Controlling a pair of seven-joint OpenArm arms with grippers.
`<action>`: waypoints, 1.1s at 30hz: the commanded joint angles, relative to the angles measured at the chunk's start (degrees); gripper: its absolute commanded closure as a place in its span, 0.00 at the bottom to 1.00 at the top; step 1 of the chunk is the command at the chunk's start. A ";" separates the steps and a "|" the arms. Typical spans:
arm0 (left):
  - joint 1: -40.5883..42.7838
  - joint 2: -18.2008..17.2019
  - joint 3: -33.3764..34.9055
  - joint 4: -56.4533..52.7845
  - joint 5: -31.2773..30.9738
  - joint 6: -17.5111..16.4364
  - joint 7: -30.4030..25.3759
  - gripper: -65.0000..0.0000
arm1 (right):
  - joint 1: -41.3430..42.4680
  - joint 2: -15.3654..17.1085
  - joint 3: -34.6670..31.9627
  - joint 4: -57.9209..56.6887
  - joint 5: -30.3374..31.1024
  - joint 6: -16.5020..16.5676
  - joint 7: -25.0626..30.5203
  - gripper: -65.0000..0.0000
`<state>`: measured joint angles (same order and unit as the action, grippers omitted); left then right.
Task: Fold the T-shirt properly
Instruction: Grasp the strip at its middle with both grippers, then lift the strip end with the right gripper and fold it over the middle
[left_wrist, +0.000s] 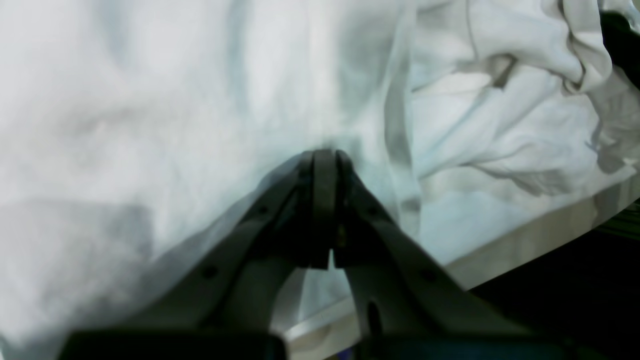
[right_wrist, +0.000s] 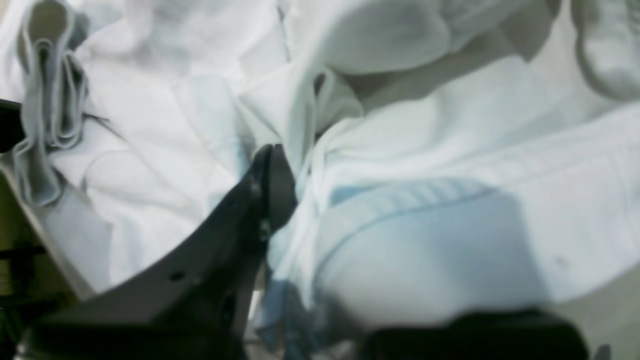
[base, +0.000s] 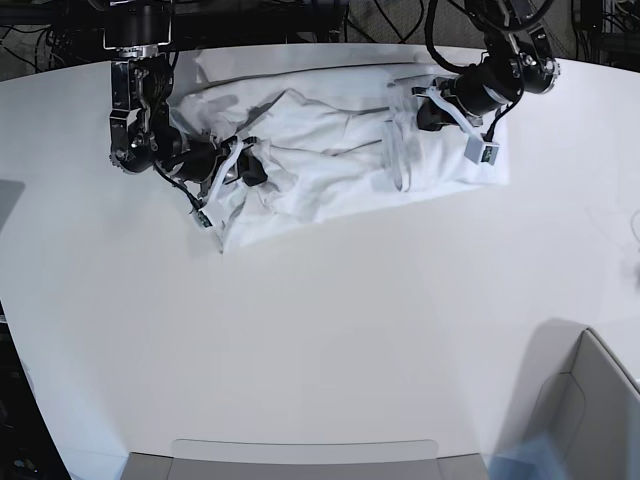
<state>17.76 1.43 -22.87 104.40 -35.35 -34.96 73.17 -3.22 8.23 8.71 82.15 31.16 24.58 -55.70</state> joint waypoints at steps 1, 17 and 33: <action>-0.13 -0.07 0.15 1.14 -2.05 -0.42 -0.51 1.00 | 0.89 0.78 0.30 0.18 -5.35 -3.17 -1.13 1.00; 1.54 -0.95 -5.48 0.70 -25.88 -0.42 -0.51 1.00 | 11.71 12.74 9.27 0.18 -28.12 -7.48 -1.13 1.00; 3.65 -7.45 -6.53 0.70 -25.88 -0.16 -0.51 1.00 | 12.94 -0.54 -17.02 16.88 -66.19 -7.48 -6.93 1.00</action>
<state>21.43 -5.69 -29.26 104.12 -59.68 -35.14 73.41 8.40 7.64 -8.56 97.97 -34.68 17.61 -63.40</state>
